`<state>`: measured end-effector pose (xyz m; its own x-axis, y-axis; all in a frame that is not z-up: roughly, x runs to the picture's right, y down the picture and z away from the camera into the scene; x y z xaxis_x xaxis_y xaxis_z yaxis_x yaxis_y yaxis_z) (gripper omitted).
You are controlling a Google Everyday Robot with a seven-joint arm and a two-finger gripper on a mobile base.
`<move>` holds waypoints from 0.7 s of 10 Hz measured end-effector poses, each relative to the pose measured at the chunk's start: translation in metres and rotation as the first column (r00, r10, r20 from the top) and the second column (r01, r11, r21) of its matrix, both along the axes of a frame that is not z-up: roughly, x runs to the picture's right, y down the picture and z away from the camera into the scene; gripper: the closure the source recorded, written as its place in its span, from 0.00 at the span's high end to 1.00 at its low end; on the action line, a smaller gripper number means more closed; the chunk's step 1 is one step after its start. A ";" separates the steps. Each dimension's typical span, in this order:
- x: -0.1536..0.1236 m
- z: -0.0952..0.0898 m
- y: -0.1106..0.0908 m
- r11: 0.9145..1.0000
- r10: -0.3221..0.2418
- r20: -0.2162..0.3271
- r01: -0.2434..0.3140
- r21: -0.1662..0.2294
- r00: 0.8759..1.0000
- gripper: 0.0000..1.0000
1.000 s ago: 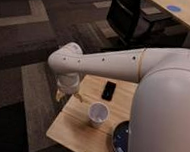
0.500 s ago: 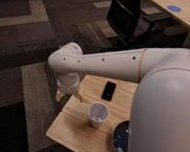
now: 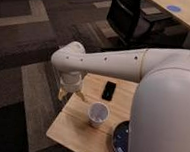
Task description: Move the arm in a circular motion
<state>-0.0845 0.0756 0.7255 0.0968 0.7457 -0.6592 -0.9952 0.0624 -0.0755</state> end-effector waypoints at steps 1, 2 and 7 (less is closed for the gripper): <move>0.003 0.009 -0.011 1.000 -0.021 0.015 0.021 -0.002 1.000 0.65; 0.006 0.016 -0.020 0.999 -0.038 0.033 0.038 -0.001 0.999 0.65; 0.084 0.067 -0.102 0.994 -0.101 0.112 0.094 0.063 0.989 0.65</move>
